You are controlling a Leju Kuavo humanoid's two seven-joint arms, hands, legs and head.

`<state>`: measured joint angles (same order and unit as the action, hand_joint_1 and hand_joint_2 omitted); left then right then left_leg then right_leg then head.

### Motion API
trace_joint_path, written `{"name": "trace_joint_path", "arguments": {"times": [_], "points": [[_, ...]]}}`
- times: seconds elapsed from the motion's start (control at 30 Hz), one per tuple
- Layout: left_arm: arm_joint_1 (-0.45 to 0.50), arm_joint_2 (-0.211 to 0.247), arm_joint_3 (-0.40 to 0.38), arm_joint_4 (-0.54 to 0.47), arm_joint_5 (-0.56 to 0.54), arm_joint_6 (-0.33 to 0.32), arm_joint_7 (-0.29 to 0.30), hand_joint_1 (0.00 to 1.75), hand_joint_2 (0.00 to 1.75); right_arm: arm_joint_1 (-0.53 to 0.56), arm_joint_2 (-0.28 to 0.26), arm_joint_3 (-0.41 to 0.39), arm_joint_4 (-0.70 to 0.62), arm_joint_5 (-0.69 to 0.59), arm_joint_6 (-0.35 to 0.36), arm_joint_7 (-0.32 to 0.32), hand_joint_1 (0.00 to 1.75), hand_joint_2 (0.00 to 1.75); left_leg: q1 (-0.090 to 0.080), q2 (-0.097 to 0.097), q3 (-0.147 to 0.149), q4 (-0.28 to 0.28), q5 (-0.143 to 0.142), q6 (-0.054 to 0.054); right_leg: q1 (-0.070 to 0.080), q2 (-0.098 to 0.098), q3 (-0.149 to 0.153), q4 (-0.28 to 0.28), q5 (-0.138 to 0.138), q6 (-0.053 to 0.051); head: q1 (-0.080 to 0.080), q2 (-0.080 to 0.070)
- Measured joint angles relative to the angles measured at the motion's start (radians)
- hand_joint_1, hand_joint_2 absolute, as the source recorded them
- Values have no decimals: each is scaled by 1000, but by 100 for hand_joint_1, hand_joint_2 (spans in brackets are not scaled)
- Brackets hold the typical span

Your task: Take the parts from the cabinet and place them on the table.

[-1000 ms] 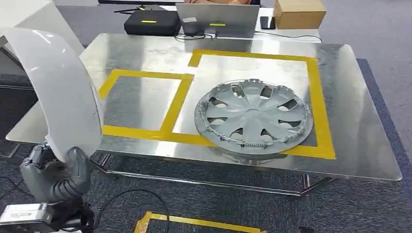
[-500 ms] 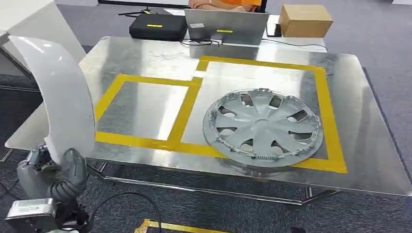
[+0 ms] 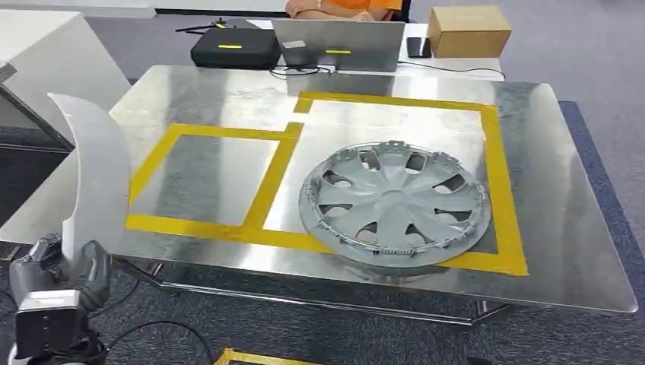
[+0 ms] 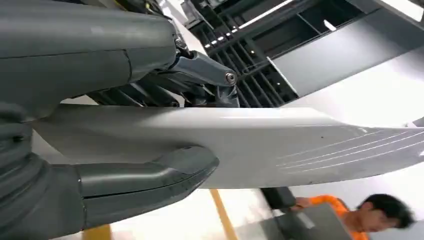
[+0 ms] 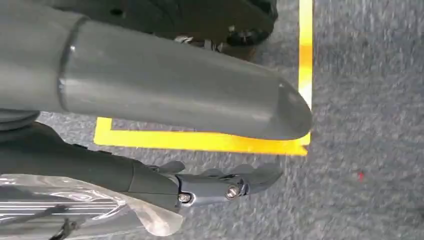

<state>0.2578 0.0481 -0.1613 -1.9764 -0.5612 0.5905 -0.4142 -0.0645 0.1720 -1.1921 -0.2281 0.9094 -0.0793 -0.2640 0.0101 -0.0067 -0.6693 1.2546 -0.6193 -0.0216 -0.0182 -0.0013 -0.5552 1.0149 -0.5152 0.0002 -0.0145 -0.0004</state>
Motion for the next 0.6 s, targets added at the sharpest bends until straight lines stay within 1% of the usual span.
{"name": "trace_joint_path", "arguments": {"times": [0.03, 0.07, 0.1, 0.13, 0.17, 0.2, 0.23, 0.27, 0.3, 0.33, 0.37, 0.4, 0.43, 0.47, 0.5, 0.53, 0.57, 0.6], "points": [[3, 6, 11, 6, -13, -19, 14, 175, 175, 0, -1, 0, 0, 1, 3, 0, 0, 0, 0, 0, -33, 66, -20, -2, 1, 0, 0, 0, -1, -1, 0, 0], [6, 16, 26, 15, -22, -43, 26, 175, 175, 0, -2, 0, 0, 3, 5, 0, 0, 0, 0, 0, -45, 86, -14, -2, 1, 0, 2, 0, -2, -2, 0, 0], [7, 25, 40, 23, -25, -65, 34, 175, 175, 0, -3, 0, 0, 5, 9, 0, 0, 0, 0, 0, -33, 59, 16, 0, 1, 1, 4, 0, -2, -2, 0, 0], [7, 37, 59, 31, -25, -93, 36, 175, 175, 0, -3, 0, 0, 6, 15, -1, 0, 0, 0, 0, -3, -10, 62, 4, 1, 2, 7, 0, -3, -1, 0, 0], [5, 48, 78, 40, -26, -114, 36, 175, 175, 0, -3, 0, 0, 9, 18, -2, 0, 0, 0, 0, 41, -106, 112, 10, 1, 3, 11, 0, -5, 0, 0, 0], [4, 54, 90, 46, -27, -128, 36, 175, 175, 0, -3, 0, 0, 12, 19, -2, 0, 0, -1, 0, 67, -160, 136, 13, 1, 3, 14, 0, -7, 1, 0, 0], [1, 59, 102, 54, -28, -141, 37, 175, 175, 0, -4, 0, 0, 14, 21, -3, 0, 0, -1, 0, 85, -204, 147, 17, 2, 4, 14, 0, -8, 3, -1, 0], [-4, 64, 115, 63, -28, -153, 38, 175, 175, -1, -4, 0, 0, 16, 23, -3, 0, 0, -6, 0, 94, -218, 133, 20, 7, 4, 13, 3, -10, 7, 1, 0], [-10, 70, 134, 74, -29, -169, 42, 175, 175, -2, -5, 0, 0, 19, 26, -3, 0, 0, -7, 0, 95, -230, 132, 20, 7, 5, 7, 4, -10, 13, 0, 0], [-14, 74, 150, 89, -31, -187, 49, 175, 175, -3, -7, 1, 0, 23, 29, -3, 0, 0, -9, 0, 91, -229, 132, 22, 7, 4, 6, 1, -8, 17, 2, 0], [-18, 80, 164, 104, -32, -200, 55, 175, 175, -3, -8, 1, 0, 24, 32, -3, 0, 0, -10, -1, 91, -229, 132, 26, 5, 3, 9, -5, -7, 23, 1, 0], [-21, 86, 178, 117, -34, -210, 55, 175, 175, -4, -9, 1, 0, 25, 32, -3, 0, 0, -6, -1, 93, -238, 136, 33, 7, 3, 11, -7, -7, 29, 1, 0], [-26, 89, 188, 126, -39, -215, 58, 175, 175, -4, -12, 1, 0, 28, 34, -3, 0, 0, 1, 1, 98, -245, 142, 40, 6, 4, 1, -1, -16, 34, 1, 0], [-36, 93, 200, 138, -44, -217, 62, 175, 175, -4, -14, 1, 0, 33, 35, -3, 0, 0, 1, 2, 98, -248, 143, 43, 7, 3, -13, 33, -40, 37, 6, 0], [-49, 97, 211, 154, -48, -224, 69, 175, 175, -5, -16, 2, 0, 36, 35, -3, 0, 0, 1, 2, 97, -247, 142, 45, 7, 3, -47, 104, -79, 39, 9, 0], [-58, 103, 225, 174, -56, -228, 77, 175, 175, -5, -18, 2, 0, 41, 35, -3, 0, 0, 0, 3, 97, -247, 142, 46, 6, 3, -90, 193, -118, 42, 10, 0], [-64, 108, 235, 191, -61, -228, 82, 175, 175, -4, -18, 2, 0, 43, 37, -2, 0, 0, -1, 4, 97, -247, 141, 48, 7, 2, -131, 272, -145, 43, 10, 0], [-70, 113, 248, 209, -66, -228, 85, 175, 175, -3, -18, 2, 0, 43, 37, -1, 0, 0, -2, 4, 97, -247, 141, 48, 7, 3, -153, 311, -147, 44, 10, 0]]}}
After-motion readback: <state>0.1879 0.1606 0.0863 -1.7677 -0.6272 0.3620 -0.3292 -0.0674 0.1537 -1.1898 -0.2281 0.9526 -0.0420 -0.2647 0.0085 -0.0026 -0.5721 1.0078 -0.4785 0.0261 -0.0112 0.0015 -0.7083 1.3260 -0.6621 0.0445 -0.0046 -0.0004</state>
